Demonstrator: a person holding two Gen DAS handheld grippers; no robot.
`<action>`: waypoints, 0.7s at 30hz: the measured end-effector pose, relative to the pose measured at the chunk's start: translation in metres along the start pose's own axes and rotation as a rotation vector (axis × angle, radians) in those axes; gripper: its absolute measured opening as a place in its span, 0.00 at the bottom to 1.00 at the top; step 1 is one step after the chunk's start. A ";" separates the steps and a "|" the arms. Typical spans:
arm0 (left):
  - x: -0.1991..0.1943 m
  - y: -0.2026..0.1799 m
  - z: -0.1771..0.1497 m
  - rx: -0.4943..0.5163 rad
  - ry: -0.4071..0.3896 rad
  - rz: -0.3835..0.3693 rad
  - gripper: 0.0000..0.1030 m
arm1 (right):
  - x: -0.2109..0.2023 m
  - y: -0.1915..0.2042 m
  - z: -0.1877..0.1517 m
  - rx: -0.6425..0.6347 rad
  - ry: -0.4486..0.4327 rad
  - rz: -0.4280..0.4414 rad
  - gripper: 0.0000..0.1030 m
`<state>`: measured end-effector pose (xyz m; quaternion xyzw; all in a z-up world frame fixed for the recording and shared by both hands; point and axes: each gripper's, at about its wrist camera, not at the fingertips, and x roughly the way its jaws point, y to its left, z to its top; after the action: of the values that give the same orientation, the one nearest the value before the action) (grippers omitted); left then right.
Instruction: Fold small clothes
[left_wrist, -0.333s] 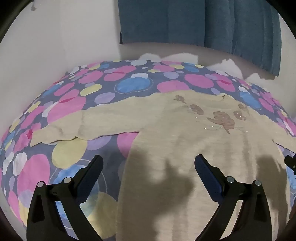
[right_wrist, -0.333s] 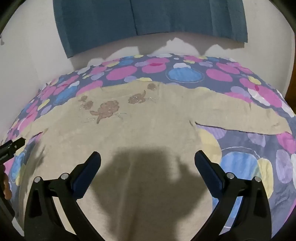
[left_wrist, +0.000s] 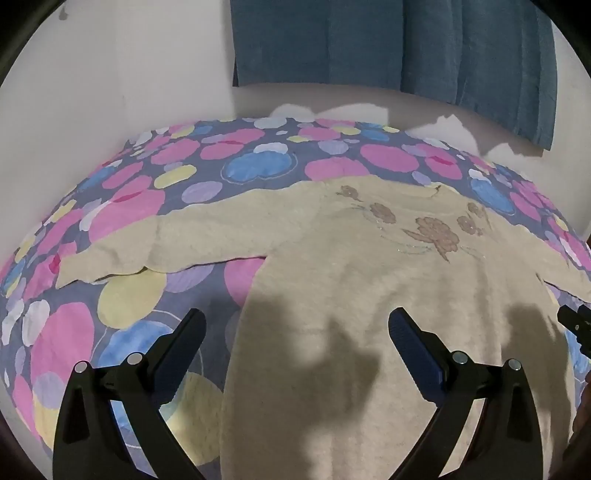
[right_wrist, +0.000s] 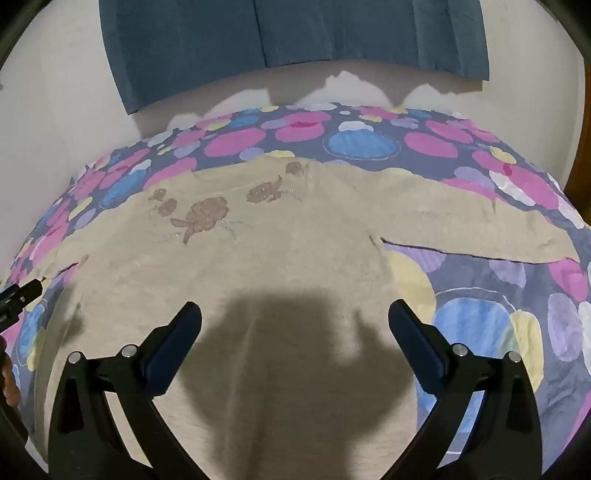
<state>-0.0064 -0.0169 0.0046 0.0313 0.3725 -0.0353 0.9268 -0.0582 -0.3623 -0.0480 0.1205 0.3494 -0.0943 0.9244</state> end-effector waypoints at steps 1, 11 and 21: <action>-0.002 0.007 -0.006 0.003 -0.005 -0.011 0.96 | -0.003 0.008 -0.004 -0.004 -0.002 -0.001 0.98; -0.001 0.009 -0.007 -0.002 0.014 -0.014 0.96 | -0.003 0.035 -0.011 -0.001 0.027 -0.009 0.98; -0.001 0.010 -0.006 -0.002 0.023 -0.016 0.96 | 0.000 0.035 -0.012 -0.003 0.041 -0.004 0.98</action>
<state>-0.0100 -0.0064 0.0010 0.0278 0.3834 -0.0419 0.9222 -0.0570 -0.3249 -0.0511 0.1203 0.3685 -0.0932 0.9171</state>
